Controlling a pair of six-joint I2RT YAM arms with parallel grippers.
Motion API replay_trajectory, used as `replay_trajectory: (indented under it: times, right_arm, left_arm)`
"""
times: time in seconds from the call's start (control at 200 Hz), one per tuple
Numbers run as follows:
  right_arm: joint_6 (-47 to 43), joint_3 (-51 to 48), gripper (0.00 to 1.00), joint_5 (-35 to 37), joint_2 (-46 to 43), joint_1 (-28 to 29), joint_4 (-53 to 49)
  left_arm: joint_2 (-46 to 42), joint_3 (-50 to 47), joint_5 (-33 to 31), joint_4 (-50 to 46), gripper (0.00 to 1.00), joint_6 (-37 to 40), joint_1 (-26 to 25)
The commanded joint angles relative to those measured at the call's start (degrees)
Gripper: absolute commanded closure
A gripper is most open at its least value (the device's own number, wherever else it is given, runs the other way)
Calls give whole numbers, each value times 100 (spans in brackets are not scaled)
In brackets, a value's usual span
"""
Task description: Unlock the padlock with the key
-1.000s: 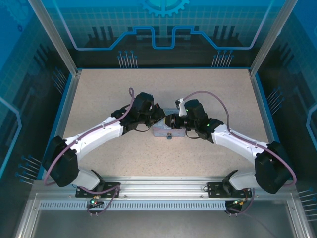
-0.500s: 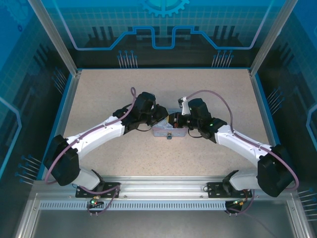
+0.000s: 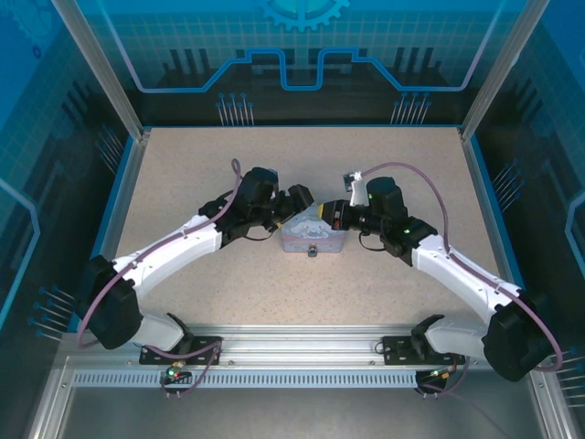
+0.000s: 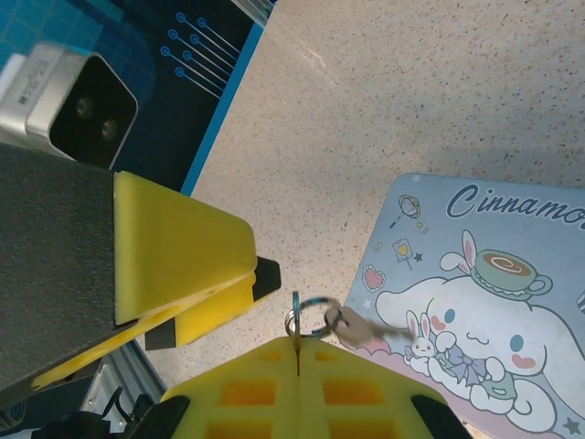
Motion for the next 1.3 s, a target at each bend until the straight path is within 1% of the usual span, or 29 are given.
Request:
replay_trajectory:
  times: [0.0, 0.19, 0.315, 0.53, 0.785, 0.85, 0.89, 1.051, 1.296]
  right_arm:
    - [44, -46, 100, -263, -107, -82, -118]
    - [230, -111, 100, -302, -57, -78, 3]
    - [358, -132, 100, -341, 15, -78, 132]
    - [516, -28, 100, -352, 205, 0, 301]
    - [570, 255, 100, -242, 409, 233, 350]
    - [589, 249, 100, -225, 435, 304, 378]
    - [598, 441, 100, -208, 454, 348, 385]
    - [590, 533, 100, -132, 477, 504, 359]
    - [668, 318, 100, -97, 493, 616, 487]
  left_arm:
    - [-203, -308, 274, 508, 12, -483, 20]
    - [-390, -757, 424, 1407, 9, -1507, 8]
    - [-511, -892, 374, 1668, 6, -2162, 8]
    - [-508, -1125, 387, 2197, 6, -3358, 4]
    - [-344, -1122, 328, 2110, 5, -3764, -9]
    - [-232, -1240, 348, 2364, 4, -3951, -10]
    - [-156, -1289, 376, 2503, 5, -4047, -4]
    - [121, -1311, 442, 2946, 4, -4249, -9]
    - [499, -1174, 372, 3618, 4, -4538, -10]
